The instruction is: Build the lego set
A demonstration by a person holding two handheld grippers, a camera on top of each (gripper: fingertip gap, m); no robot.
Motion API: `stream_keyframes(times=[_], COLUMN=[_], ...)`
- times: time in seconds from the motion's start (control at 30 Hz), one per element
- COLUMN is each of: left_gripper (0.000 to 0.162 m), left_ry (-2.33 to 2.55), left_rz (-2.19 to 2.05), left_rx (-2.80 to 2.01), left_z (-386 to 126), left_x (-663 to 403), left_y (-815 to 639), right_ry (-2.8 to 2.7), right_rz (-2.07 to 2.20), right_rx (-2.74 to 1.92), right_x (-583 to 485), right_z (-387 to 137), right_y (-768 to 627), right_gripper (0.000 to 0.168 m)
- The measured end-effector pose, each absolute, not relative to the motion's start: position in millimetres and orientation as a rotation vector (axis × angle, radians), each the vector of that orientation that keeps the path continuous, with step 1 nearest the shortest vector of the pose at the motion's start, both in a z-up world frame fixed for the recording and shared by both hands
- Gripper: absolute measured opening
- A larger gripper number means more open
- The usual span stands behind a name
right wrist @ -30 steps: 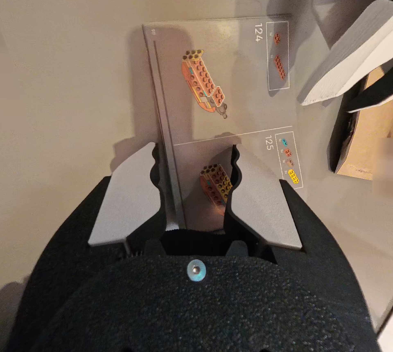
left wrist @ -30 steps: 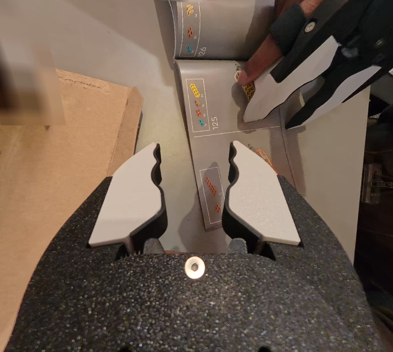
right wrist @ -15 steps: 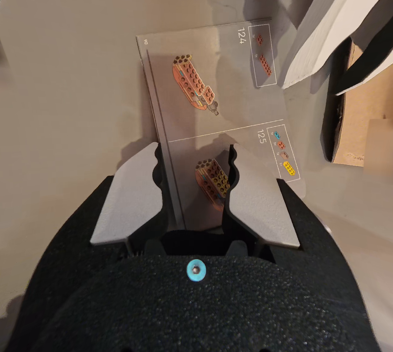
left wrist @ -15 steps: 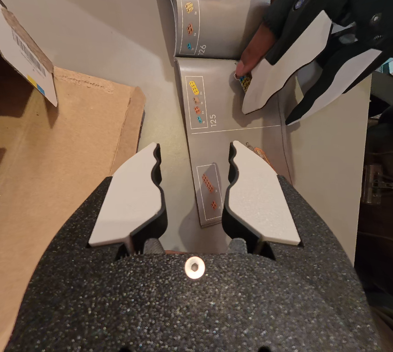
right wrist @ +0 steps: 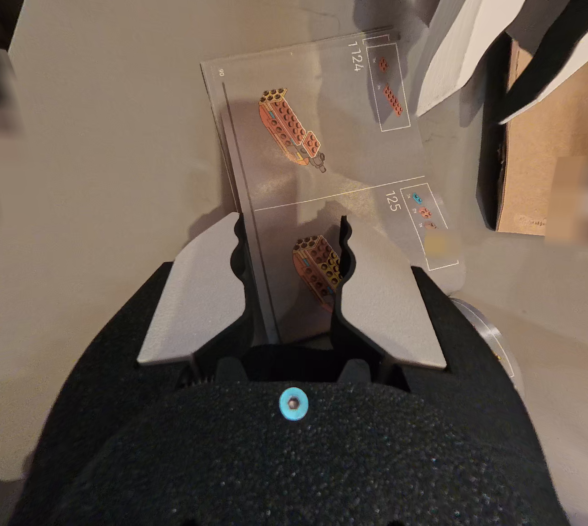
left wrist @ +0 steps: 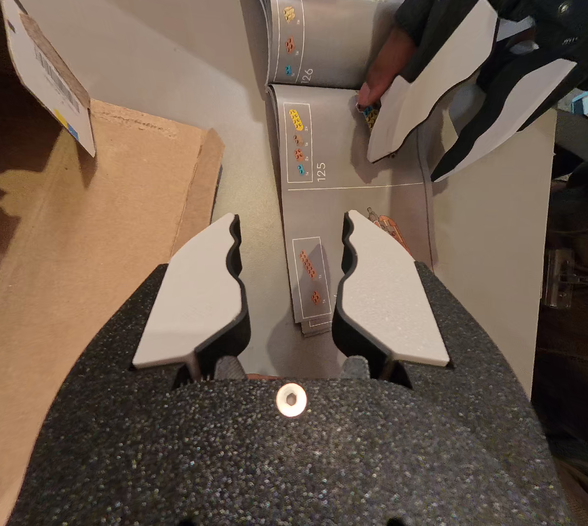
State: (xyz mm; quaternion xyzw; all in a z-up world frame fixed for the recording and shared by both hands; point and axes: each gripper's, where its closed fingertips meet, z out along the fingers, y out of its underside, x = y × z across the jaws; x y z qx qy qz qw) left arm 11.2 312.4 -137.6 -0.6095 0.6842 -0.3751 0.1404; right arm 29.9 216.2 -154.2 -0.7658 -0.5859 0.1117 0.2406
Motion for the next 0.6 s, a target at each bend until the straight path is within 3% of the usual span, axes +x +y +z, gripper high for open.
stream_keyframes(times=[0.6], left_gripper=[0.068], left_ry=[2.029], left_rz=[-1.052], left_rx=[-1.686], left_z=[-135.8], left_x=[-1.8], left_y=[313.4], right_ry=[-1.49], right_rz=[0.142], right_rx=[-2.104], right_x=[43.9], right_z=[-148.8], right_y=[226.1], right_gripper=[0.055])
